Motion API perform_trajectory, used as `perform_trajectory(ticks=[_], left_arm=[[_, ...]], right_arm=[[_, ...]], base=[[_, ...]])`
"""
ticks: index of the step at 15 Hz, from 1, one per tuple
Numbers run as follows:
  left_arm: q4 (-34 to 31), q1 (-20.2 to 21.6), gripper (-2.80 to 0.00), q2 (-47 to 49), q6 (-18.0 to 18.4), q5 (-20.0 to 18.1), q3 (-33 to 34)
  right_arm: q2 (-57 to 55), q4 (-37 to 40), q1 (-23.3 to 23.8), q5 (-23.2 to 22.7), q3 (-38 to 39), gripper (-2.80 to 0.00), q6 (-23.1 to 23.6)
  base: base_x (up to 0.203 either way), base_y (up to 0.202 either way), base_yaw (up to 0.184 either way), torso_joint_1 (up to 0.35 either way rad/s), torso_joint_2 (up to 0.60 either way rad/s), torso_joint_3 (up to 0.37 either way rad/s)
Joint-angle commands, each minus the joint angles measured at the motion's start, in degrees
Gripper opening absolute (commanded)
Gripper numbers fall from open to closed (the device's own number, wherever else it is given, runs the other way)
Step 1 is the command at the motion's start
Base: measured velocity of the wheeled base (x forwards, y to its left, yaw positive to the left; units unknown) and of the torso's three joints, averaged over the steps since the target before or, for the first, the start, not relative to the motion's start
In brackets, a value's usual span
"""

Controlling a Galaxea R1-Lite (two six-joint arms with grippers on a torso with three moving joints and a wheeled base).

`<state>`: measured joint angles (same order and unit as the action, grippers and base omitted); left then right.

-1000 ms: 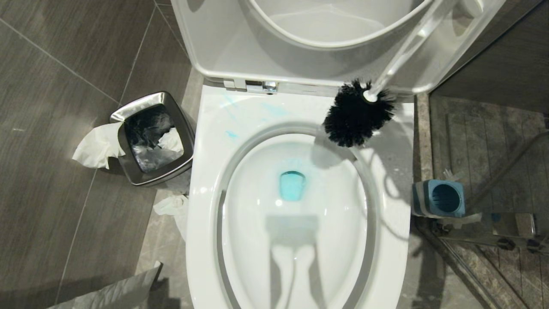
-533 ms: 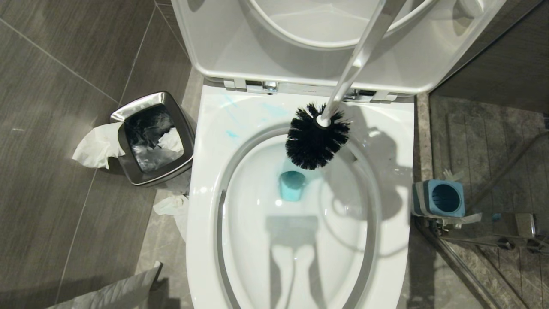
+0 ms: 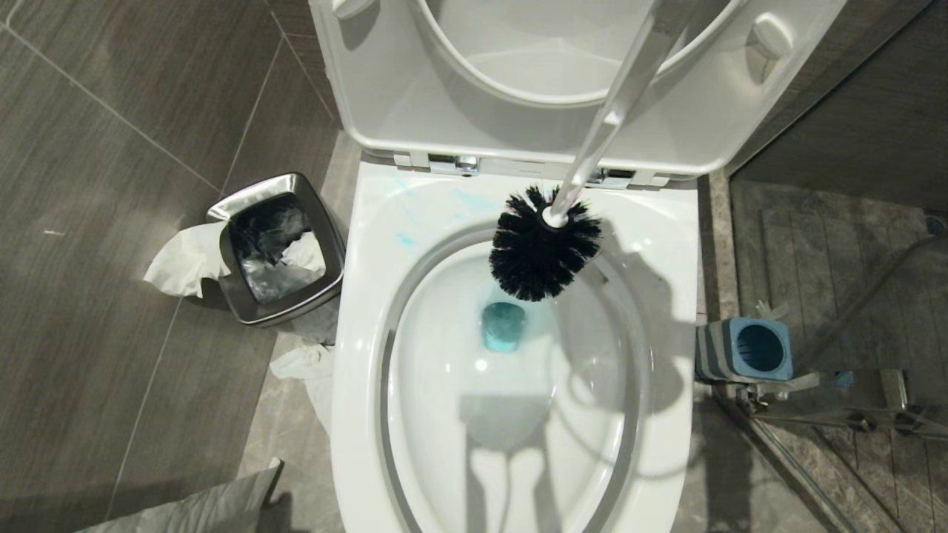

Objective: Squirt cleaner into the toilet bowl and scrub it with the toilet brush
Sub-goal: Scrub the toilet bowl

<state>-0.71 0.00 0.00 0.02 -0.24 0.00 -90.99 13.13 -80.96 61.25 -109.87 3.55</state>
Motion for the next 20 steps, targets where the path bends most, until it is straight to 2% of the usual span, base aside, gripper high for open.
perform_trajectory(ticks=[1, 13, 16, 20], left_arm=[[0.0, 0.0, -2.8, 0.09, 0.06, -0.02, 0.09], [0.0, 0.0, -2.8, 0.09, 0.06, -0.02, 0.09], [0.0, 0.0, -2.8, 0.09, -0.02, -0.02, 0.09], [0.0, 0.0, -2.8, 0.09, -0.11, -0.02, 0.09]], right_arm=[[0.02, 0.05, -0.17, 0.55, 0.01, -2.8, 0.06], [2.59, 0.23, -0.08, 1.24, 0.31, -2.8, -0.65], [4.27, 0.23, 0.37, 2.1, 3.95, -2.8, -1.85], [3.42, 0.15, 7.36, 1.73, 5.84, -2.8, -4.95]], base=[[0.0, 0.0, 0.0, 0.007, 0.0, 0.185], [0.0, 0.0, 0.0, 0.004, 0.0, 0.203], [0.0, 0.0, 0.0, 0.001, 0.0, 0.206], [0.0, 0.0, 0.0, 0.001, 0.0, 0.205]])
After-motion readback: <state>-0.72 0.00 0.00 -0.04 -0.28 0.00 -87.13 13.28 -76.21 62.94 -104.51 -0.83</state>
